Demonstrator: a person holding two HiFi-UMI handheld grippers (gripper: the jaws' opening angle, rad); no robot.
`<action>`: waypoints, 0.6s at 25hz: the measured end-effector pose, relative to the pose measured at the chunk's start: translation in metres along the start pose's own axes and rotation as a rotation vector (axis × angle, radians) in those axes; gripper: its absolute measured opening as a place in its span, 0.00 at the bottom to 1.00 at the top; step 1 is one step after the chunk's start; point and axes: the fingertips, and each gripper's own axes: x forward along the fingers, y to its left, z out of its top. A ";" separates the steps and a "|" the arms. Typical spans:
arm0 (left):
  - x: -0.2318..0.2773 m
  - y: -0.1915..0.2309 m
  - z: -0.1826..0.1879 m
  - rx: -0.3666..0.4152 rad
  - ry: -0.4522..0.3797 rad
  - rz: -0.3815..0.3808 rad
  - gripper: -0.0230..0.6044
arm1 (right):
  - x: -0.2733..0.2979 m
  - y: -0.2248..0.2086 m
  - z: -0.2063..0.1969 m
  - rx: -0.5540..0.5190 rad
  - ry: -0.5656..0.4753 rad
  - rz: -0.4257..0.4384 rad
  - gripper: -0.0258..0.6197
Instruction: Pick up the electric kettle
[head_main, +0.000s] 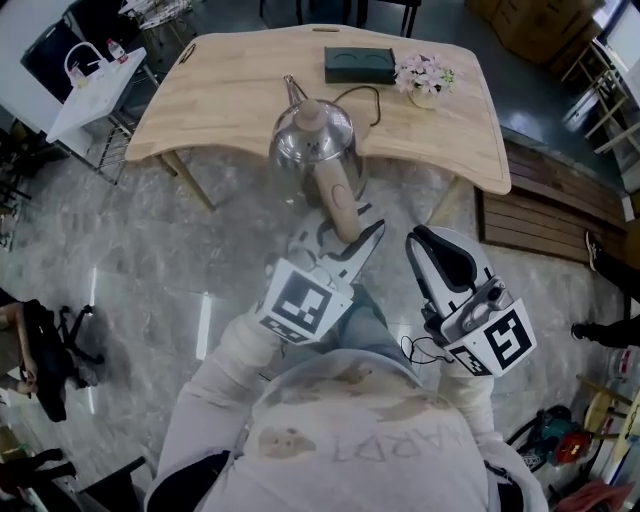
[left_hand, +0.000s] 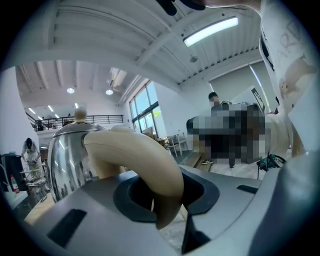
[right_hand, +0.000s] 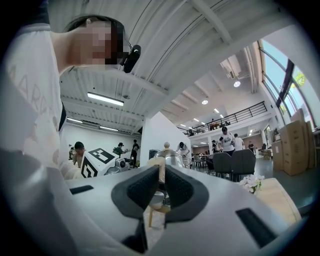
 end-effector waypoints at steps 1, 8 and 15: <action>-0.008 -0.006 0.003 -0.001 -0.003 -0.001 0.20 | -0.004 0.007 0.001 0.001 -0.003 0.000 0.11; -0.056 -0.036 0.015 -0.019 -0.017 -0.001 0.20 | -0.022 0.047 0.006 -0.006 -0.008 0.002 0.11; -0.081 -0.057 0.026 -0.006 -0.031 -0.004 0.20 | -0.031 0.065 0.013 -0.026 -0.013 0.015 0.11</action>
